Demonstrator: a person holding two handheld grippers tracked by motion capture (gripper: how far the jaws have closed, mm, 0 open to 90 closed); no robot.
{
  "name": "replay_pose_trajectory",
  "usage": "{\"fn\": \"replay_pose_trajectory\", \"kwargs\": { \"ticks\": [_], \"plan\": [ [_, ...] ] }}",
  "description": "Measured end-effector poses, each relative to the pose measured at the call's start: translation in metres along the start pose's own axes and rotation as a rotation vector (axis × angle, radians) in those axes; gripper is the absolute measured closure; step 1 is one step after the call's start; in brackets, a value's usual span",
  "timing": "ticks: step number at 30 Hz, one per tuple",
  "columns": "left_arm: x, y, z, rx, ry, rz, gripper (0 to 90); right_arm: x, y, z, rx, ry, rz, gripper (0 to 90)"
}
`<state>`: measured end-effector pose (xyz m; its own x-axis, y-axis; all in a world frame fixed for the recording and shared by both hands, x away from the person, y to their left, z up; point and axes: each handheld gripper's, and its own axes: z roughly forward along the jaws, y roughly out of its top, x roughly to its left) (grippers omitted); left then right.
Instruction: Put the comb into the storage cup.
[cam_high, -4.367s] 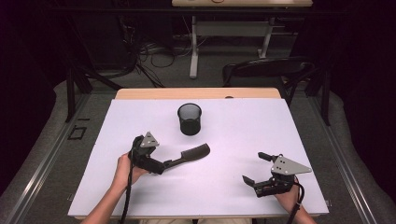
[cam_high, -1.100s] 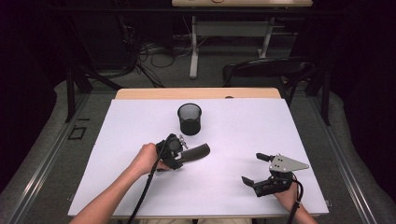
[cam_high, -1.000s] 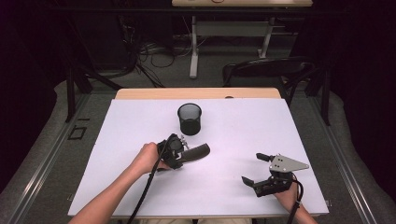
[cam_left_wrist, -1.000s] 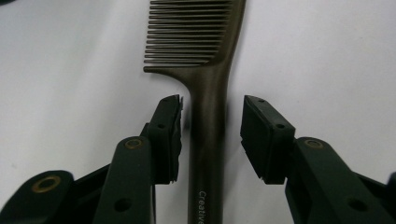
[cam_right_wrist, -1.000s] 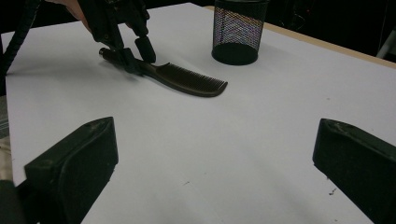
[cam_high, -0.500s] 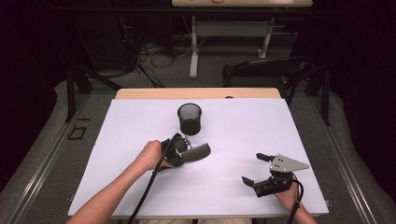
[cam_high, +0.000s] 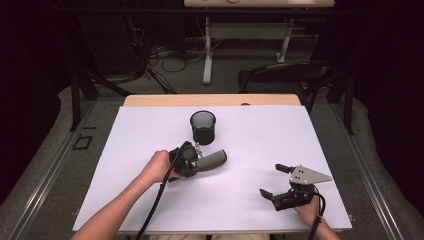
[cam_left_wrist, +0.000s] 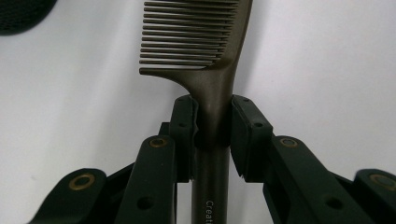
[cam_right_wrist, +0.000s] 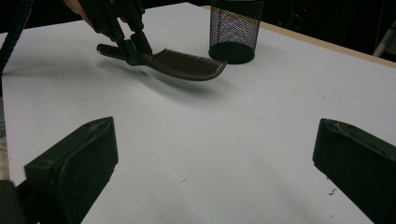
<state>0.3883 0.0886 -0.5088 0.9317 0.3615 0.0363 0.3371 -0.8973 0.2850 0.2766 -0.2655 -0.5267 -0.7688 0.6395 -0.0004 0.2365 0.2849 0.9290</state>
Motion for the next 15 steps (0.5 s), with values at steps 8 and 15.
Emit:
{"fn": "replay_pose_trajectory", "kwargs": {
  "ticks": [8, 15],
  "plan": [
    [-0.002, -0.009, -0.013, -0.069, 0.009, -0.022, 72.3, -0.001, 0.0, 0.001, 0.002, 0.0, 0.0, 0.0],
    [-0.002, -0.017, -0.022, -0.117, 0.019, -0.035, 72.3, 0.0, 0.0, 0.001, 0.001, -0.003, 0.0, 0.0]
  ]
}}
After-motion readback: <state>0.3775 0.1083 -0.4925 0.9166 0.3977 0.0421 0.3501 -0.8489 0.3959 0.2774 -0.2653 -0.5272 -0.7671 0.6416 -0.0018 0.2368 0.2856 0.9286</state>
